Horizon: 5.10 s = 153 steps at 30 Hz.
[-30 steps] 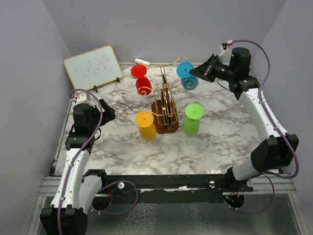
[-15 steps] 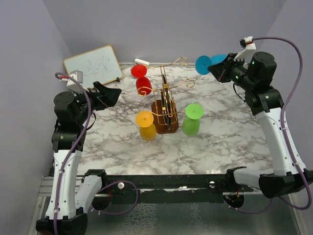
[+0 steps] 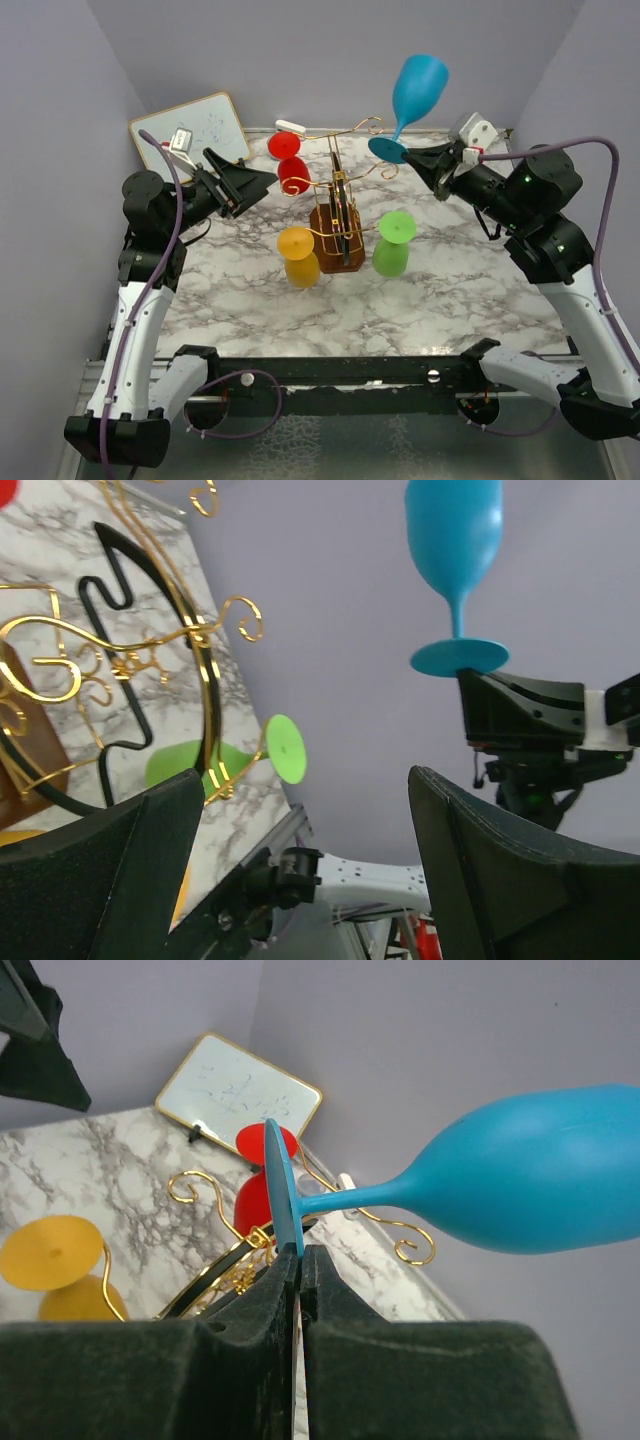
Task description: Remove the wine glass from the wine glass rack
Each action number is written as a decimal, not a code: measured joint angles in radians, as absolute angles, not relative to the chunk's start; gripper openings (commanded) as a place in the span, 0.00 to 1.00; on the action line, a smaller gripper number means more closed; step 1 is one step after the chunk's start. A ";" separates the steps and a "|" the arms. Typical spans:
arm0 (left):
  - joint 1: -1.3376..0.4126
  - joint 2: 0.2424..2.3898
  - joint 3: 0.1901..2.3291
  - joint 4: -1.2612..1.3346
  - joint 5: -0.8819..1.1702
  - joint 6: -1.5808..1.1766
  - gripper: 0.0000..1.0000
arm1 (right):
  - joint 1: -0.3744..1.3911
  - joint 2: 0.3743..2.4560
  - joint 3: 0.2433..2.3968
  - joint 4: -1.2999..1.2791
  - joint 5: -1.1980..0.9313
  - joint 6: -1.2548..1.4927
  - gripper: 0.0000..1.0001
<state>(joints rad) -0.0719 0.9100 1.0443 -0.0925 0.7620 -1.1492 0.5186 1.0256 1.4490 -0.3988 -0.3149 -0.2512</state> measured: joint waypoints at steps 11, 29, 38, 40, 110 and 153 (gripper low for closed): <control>-0.122 0.802 1.102 -0.139 0.766 -1.384 0.83 | 0.949 1.118 1.398 -0.340 -0.134 -0.697 0.01; -0.122 0.745 1.103 -0.305 0.782 -1.455 0.79 | 1.333 1.182 1.102 0.229 0.408 -1.257 0.01; -0.122 0.745 1.096 -0.307 0.781 -1.469 0.69 | 1.403 1.212 1.053 0.431 0.452 -1.380 0.01; -0.122 0.745 1.087 -0.308 0.782 -1.470 0.67 | 1.412 1.227 1.048 0.472 0.455 -1.397 0.01; -0.127 0.641 0.956 -0.481 0.463 -0.927 0.00 | 0.525 1.473 2.002 -0.888 -0.635 0.205 0.52; -0.127 0.809 1.073 -0.456 0.482 -0.867 0.67 | 0.726 1.581 1.979 -0.875 -0.470 0.270 0.01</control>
<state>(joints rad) -0.1268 0.8093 1.0733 -0.4564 0.4816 -0.8669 0.7258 1.5814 1.9785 -0.8753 -0.4702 0.2695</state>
